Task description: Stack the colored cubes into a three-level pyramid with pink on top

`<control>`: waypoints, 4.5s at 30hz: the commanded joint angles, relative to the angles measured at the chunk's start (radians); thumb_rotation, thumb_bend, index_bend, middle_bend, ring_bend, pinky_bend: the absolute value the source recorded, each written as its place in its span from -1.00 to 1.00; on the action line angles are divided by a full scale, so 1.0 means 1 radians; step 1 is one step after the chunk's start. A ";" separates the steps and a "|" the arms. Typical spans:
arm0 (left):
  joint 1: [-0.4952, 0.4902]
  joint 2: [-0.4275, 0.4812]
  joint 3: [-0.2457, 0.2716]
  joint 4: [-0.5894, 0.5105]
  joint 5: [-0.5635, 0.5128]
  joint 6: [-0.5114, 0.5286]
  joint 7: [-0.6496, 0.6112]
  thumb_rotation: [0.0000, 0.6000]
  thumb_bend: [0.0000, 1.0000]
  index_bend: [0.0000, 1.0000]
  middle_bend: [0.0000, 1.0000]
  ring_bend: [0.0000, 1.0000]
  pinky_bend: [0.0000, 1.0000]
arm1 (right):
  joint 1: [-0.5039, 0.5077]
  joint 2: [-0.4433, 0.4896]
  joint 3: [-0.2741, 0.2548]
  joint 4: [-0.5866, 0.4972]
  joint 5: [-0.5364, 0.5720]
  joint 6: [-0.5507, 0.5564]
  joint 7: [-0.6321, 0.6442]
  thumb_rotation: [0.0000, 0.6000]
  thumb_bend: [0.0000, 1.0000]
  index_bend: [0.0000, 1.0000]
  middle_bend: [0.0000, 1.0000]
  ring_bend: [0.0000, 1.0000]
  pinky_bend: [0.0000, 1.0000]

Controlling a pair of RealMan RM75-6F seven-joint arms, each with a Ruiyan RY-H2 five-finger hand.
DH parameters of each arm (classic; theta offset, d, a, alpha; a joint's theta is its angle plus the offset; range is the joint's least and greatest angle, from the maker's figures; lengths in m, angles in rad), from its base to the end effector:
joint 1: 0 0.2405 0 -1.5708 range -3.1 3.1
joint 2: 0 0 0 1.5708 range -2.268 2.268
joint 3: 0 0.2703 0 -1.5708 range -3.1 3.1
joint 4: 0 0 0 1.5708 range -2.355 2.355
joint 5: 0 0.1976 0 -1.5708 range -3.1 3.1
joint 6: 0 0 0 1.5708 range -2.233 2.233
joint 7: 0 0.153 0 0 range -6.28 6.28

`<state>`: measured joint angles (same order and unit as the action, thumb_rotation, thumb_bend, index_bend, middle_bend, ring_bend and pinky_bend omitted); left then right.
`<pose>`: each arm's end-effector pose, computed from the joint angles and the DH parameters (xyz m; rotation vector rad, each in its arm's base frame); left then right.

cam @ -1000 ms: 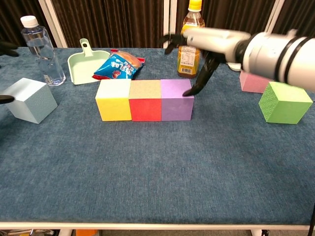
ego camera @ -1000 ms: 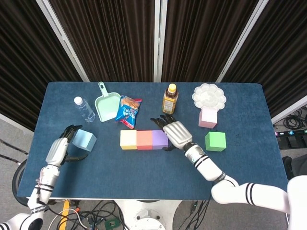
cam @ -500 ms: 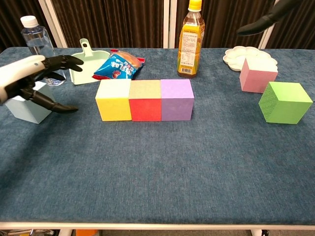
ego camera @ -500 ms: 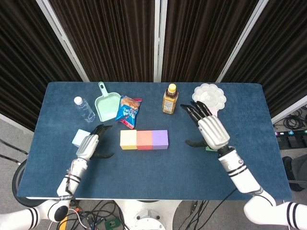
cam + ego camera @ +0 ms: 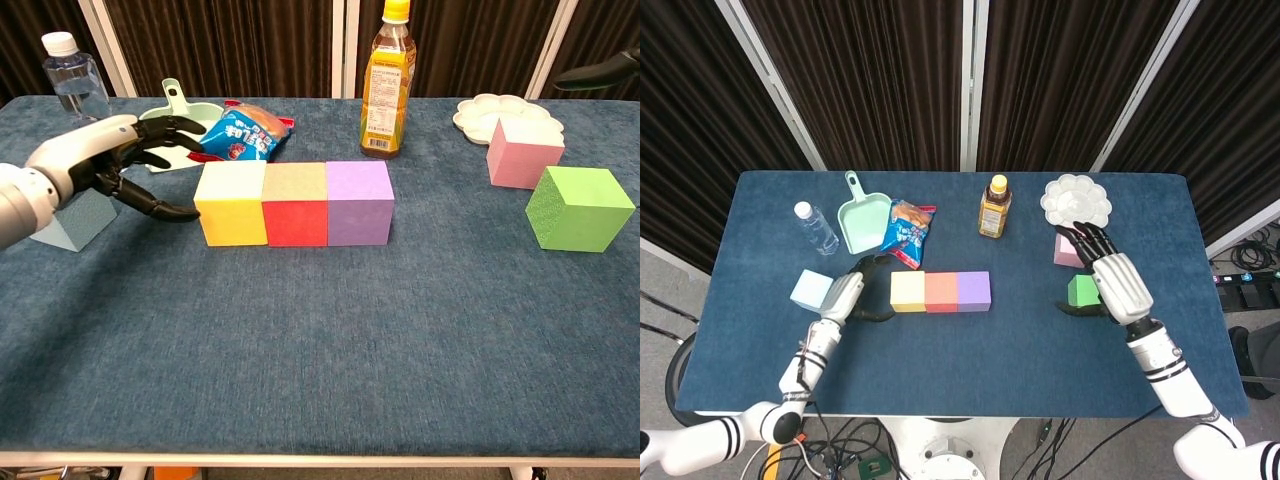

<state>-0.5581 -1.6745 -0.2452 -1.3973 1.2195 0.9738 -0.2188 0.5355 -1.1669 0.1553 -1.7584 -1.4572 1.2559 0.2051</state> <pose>-0.1889 0.3316 -0.0306 -1.4811 -1.5712 -1.2762 -0.1722 -0.3120 0.1342 1.6368 -1.0630 1.4219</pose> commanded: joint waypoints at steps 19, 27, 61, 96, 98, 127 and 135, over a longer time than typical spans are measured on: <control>-0.039 -0.059 -0.012 0.062 -0.036 0.000 0.025 1.00 -0.72 -0.74 -0.40 -1.00 -0.73 | -0.036 -0.013 0.004 0.064 0.026 -0.019 0.032 1.00 -0.94 -1.00 -0.79 -1.00 -1.00; -0.033 -0.066 -0.008 0.066 -0.040 0.019 0.031 1.00 -0.63 -0.70 -0.26 -0.94 -0.73 | -0.043 -0.011 0.004 0.066 0.031 -0.028 0.022 1.00 -0.94 -1.00 -0.79 -1.00 -1.00; -0.025 -0.097 0.014 0.108 0.008 0.062 0.015 1.00 -0.60 -0.69 -0.21 -0.92 -0.73 | -0.072 -0.012 0.009 0.081 0.023 -0.028 0.013 1.00 -0.94 -1.00 -0.80 -1.00 -1.00; -0.049 -0.104 0.009 0.101 -0.003 0.030 0.025 1.00 -0.67 -0.76 -0.63 -0.92 -0.74 | -0.083 -0.020 0.006 0.103 0.022 -0.040 0.022 1.00 -0.94 -1.00 -0.81 -1.00 -1.00; -0.050 -0.105 0.009 0.101 -0.002 0.030 0.026 1.00 -0.67 -0.77 -0.66 -0.92 -0.74 | -0.084 -0.020 0.006 0.104 0.021 -0.040 0.023 1.00 -0.94 -1.00 -0.82 -1.00 -1.00; 0.021 -0.023 0.025 0.072 -0.004 0.143 0.146 1.00 -0.66 -0.80 -0.78 -1.00 -0.74 | -0.095 -0.023 0.003 0.112 0.020 -0.039 0.021 1.00 -0.94 -1.00 -0.82 -1.00 -1.00; -0.016 -0.052 0.009 0.092 0.000 0.102 0.131 1.00 -0.65 -0.80 -0.78 -1.00 -0.74 | -0.095 -0.023 0.006 0.119 0.033 -0.048 0.026 1.00 -0.94 -1.00 -0.82 -1.00 -1.00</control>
<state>-0.5714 -1.7239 -0.2340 -1.3084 1.2182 1.0785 -0.0884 0.4406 -1.1895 0.1612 -1.6399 -1.4245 1.2091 0.2304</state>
